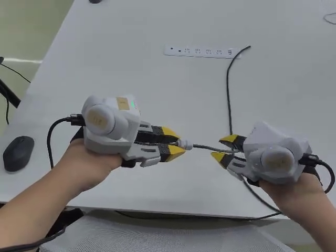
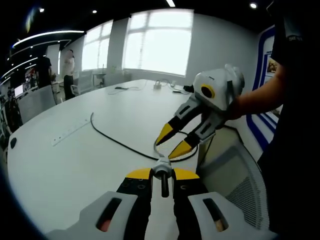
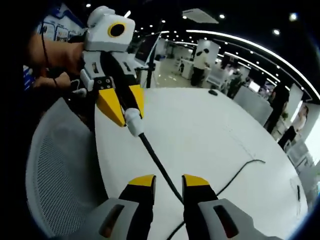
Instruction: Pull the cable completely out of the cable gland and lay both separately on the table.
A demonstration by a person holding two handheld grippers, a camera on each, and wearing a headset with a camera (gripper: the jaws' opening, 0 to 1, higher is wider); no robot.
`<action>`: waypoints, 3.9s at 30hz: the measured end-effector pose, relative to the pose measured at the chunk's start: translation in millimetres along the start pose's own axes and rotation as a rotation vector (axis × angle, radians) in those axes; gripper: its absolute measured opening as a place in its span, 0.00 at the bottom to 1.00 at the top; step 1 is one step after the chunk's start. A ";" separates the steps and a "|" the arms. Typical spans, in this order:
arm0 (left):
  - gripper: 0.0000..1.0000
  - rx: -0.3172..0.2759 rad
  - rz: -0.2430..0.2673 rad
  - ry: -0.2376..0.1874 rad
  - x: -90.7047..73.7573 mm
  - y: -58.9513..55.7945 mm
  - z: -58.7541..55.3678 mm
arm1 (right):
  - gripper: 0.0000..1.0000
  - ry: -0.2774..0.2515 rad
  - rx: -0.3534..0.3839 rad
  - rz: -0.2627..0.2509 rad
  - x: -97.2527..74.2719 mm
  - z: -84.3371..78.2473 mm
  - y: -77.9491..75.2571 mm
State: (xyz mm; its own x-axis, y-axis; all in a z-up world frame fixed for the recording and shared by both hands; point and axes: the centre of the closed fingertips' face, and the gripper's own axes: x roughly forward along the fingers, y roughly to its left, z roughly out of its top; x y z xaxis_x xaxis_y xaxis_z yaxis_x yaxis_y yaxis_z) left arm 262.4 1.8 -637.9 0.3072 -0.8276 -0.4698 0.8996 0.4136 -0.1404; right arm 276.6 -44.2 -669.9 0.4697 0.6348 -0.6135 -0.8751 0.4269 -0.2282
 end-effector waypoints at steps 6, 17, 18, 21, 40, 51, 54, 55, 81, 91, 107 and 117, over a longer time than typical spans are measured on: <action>0.15 0.000 0.000 0.001 -0.4 -1.3 0.1 | 0.15 -0.029 -0.145 0.041 4.3 26.7 22.2; 0.15 0.000 0.006 0.003 -4.0 -3.4 -1.1 | 0.04 -0.046 -0.216 0.054 9.3 39.7 25.5; 0.15 -0.001 0.007 0.001 -4.4 -3.2 -0.8 | 0.03 -0.046 -0.214 0.057 9.7 39.2 26.2; 0.15 0.001 0.006 0.007 -4.9 -4.3 -2.2 | 0.01 -0.044 -0.205 0.068 11.3 37.5 30.0; 0.15 -0.006 0.010 -0.021 -4.4 -14.0 2.4 | 0.00 0.001 0.007 0.058 4.9 10.0 23.8; 0.15 -0.017 0.029 -0.019 -9.6 -16.8 -0.4 | 0.00 0.039 0.158 0.075 8.5 -16.1 23.8; 0.15 -0.019 0.035 -0.016 -10.2 -17.1 -2.7 | 0.00 0.053 0.168 0.079 10.1 -23.4 24.5; 0.15 -0.021 0.036 -0.018 -10.5 -16.9 -2.9 | 0.00 0.057 0.172 0.080 10.5 -25.3 24.6; 0.15 -0.039 0.031 -0.037 -12.6 -5.8 -11.5 | 0.00 0.072 0.071 0.039 27.1 -8.1 -1.7; 0.15 -0.059 0.021 -0.043 -25.2 7.1 -35.8 | 0.00 0.082 0.058 0.005 54.4 18.7 -13.6; 0.15 -0.070 -0.020 -0.044 -46.7 23.4 -65.0 | 0.00 0.112 -0.046 0.004 110.1 60.1 -2.7; 0.15 -0.068 -0.034 -0.054 -59.5 27.7 -74.3 | 0.00 0.139 -0.147 0.001 127.5 81.9 10.8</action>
State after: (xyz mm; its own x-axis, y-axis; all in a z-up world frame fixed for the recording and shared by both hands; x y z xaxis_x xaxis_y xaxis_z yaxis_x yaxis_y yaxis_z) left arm 246.0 90.7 -678.6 0.2944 -0.8603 -0.4163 0.8872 0.4080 -0.2157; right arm 336.6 94.1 -688.7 0.4570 0.5362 -0.7097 -0.8880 0.3213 -0.3291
